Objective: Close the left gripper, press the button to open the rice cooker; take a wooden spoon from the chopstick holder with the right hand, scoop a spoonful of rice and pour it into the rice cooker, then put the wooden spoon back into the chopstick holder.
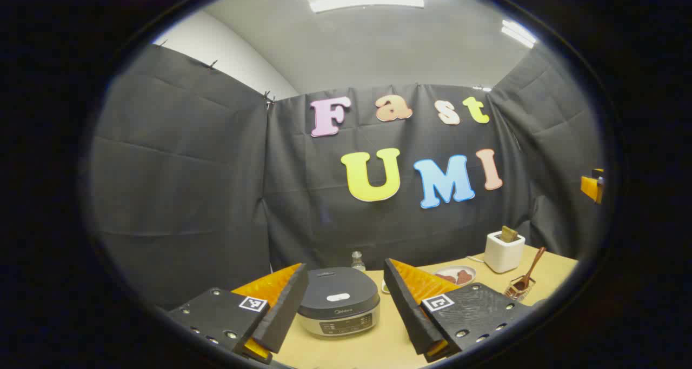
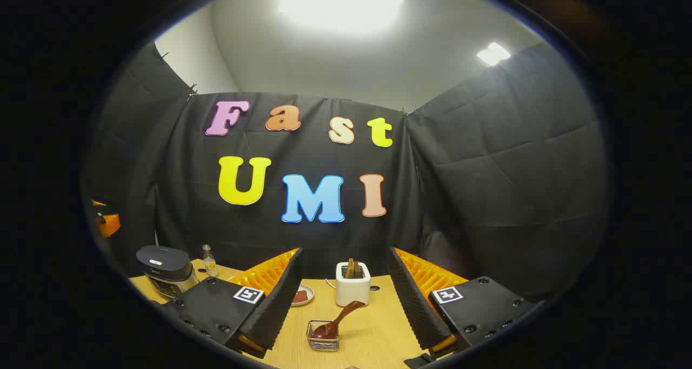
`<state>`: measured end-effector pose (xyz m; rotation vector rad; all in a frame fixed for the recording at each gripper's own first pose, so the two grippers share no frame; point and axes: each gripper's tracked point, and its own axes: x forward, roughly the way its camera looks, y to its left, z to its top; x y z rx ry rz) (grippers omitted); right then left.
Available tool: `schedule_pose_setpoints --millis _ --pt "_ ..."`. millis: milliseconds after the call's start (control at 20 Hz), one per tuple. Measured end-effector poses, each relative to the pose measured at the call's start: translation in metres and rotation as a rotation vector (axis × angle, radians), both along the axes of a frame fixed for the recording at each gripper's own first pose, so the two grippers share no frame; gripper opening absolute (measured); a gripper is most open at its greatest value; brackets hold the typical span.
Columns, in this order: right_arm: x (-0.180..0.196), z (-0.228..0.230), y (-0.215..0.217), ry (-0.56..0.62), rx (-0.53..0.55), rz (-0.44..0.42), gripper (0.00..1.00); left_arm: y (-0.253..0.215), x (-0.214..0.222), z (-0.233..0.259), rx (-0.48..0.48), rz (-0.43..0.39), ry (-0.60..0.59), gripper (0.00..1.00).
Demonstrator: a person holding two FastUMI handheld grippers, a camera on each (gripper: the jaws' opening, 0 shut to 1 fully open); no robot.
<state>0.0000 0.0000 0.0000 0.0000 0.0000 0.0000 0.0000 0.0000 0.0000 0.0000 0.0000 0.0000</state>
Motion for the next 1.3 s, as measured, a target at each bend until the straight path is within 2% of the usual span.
schedule_pose_setpoints --millis 50,300,350,400,500,550,600,750,800,1200,1300 --pt "0.001 0.0 0.0 -0.001 0.002 0.001 0.97 0.0 -0.001 0.001 0.001 -0.001 -0.001 0.88" --pt "0.004 -0.003 -0.002 0.002 0.004 0.006 0.97 -0.001 -0.001 0.004 0.004 -0.001 -0.003 0.89" --pt "0.005 -0.003 -0.002 0.003 0.004 0.007 0.94 -0.002 0.0 0.004 0.005 -0.001 -0.003 0.89" --pt "0.006 -0.004 -0.002 0.003 0.005 0.007 0.97 -0.002 0.0 0.004 0.007 -0.001 -0.003 0.89" --pt "0.007 -0.005 -0.003 0.005 0.006 0.008 0.94 -0.003 0.001 0.005 0.007 -0.002 -0.004 0.89" --pt "0.007 -0.005 -0.004 0.006 0.005 0.008 0.97 -0.003 0.001 0.007 0.006 -0.002 -0.005 0.89" --pt "0.008 -0.005 -0.004 0.007 0.003 0.008 0.94 -0.003 0.0 0.007 0.005 -0.002 -0.005 0.88" --pt "0.011 -0.007 -0.005 0.01 0.003 0.01 0.97 -0.002 -0.001 0.006 0.003 0.0 -0.006 0.88" --pt "0.012 -0.006 -0.005 0.01 0.005 0.011 0.94 -0.003 -0.001 0.007 0.002 0.001 -0.005 0.88" --pt "0.018 -0.008 -0.007 0.014 0.001 0.029 0.97 -0.005 0.001 0.009 0.001 0.008 -0.015 0.89" --pt "0.02 -0.009 -0.007 0.014 0.005 0.037 0.94 -0.006 0.001 0.01 -0.002 0.009 -0.014 0.89"
